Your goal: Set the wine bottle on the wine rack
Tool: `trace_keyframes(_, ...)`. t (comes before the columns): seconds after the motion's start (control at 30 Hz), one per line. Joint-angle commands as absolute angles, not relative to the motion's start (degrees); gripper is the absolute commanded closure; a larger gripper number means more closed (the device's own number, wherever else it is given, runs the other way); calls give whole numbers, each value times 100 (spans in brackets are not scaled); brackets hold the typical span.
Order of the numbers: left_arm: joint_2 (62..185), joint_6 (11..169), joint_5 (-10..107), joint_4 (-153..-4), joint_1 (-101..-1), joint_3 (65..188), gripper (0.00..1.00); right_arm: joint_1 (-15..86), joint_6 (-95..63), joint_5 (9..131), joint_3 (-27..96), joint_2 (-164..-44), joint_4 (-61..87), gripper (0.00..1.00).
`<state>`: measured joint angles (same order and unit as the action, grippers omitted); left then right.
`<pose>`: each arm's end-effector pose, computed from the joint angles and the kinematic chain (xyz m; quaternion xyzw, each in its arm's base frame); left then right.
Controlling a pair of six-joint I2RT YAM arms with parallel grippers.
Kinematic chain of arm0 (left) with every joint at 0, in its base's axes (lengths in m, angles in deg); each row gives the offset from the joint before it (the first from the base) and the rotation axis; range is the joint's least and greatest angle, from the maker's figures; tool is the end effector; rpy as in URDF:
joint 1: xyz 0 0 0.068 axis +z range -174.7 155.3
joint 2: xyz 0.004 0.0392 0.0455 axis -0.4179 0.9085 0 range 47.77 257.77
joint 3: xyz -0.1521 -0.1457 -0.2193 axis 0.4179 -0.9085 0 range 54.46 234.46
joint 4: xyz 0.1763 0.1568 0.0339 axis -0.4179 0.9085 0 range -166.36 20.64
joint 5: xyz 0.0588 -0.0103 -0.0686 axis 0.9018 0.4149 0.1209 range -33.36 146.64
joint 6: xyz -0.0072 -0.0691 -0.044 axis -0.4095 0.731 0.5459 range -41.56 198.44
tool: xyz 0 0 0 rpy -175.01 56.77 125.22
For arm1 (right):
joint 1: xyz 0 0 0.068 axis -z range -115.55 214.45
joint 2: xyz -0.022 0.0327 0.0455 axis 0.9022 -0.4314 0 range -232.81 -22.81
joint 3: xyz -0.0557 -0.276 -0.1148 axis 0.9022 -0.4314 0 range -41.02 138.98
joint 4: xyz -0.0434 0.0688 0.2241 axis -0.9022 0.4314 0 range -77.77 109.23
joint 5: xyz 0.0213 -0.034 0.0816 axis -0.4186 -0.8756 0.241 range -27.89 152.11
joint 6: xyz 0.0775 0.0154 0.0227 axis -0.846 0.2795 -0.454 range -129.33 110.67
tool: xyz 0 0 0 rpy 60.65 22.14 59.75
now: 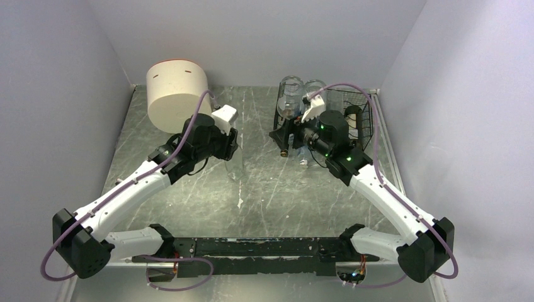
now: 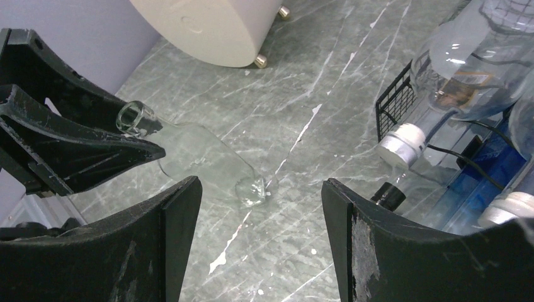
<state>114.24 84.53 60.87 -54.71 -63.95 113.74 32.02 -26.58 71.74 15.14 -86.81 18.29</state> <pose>0.2009 -0.1573 0.3468 0.2275 0.8300 -0.1666 0.4813 0.2104 0.1479 0.3744 -0.1549 0.7710 0.3180 0.5296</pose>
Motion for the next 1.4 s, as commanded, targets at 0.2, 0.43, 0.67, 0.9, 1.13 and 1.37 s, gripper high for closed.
trace_keyframes(0.2,10742,8562,5752,-6132,-6449,11598,25,2609,-2158,7178,1427,-8703,1412,23)
trace_keyframes(0.43,9971,8911,6883,-6444,-6451,11449,26,1752,-1960,6464,1879,-9391,1387,23)
trace_keyframes(0.67,9285,9065,7929,-6640,-6450,11071,26,1077,-2021,5717,2518,-10459,1375,22)
trace_keyframes(0.9,9201,9079,8055,-6499,-6452,11042,27,824,-1881,5370,2867,-11254,1309,22)
trace_keyframes(1.13,9292,9088,8128,-6430,-6449,11068,27,802,-1621,5067,3098,-11786,1199,31)
trace_keyframes(1.37,9336,9120,8157,-6387,-6448,11054,27,800,-1188,4930,2992,-11649,1006,69)
